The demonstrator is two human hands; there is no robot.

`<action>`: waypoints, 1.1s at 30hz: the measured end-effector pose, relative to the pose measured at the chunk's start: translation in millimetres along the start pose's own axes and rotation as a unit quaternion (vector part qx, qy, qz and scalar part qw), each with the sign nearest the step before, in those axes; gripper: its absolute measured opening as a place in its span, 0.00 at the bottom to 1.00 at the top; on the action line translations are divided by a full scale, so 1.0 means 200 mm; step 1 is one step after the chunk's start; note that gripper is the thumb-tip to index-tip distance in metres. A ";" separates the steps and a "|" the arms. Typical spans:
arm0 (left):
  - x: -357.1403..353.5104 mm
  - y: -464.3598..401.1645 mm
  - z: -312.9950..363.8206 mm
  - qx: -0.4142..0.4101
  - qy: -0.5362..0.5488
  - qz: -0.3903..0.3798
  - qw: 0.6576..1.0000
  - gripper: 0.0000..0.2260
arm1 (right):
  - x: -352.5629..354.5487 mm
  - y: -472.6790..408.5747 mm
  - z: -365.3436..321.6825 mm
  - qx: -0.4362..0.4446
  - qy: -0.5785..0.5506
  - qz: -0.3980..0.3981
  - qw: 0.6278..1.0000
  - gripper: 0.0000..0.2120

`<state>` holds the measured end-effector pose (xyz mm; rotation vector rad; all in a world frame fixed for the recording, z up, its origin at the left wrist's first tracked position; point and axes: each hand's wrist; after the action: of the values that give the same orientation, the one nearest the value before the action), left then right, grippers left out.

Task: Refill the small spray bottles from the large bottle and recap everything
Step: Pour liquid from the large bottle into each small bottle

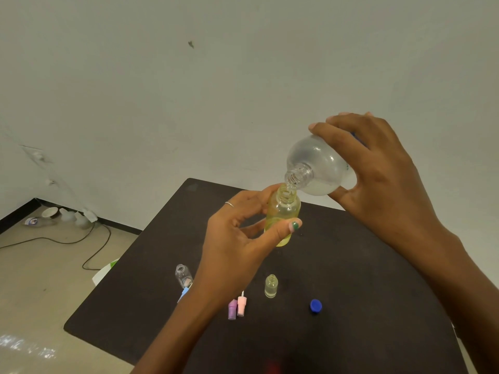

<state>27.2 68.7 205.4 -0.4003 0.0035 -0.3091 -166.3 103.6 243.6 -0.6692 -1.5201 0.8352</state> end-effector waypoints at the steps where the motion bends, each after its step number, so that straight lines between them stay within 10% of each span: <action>1: 0.00 0.00 0.00 -0.001 0.000 -0.001 1.000 0.15 | 0.00 0.00 0.00 0.000 0.000 -0.001 1.000 0.30; 33: 0.00 0.01 0.00 0.000 -0.004 0.006 1.000 0.15 | 0.00 0.00 -0.01 -0.001 -0.002 0.005 1.000 0.31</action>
<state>28.1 69.9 205.0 -0.4017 -0.0020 -0.2958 -163.7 104.7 244.0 -0.6776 -1.5221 0.8439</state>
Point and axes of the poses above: each hand's wrist, its own y-axis away from the middle knuckle, its own x-axis out of the back of the hand, z = x × y, and after that the axes turned 11 degrees about z, right-handed
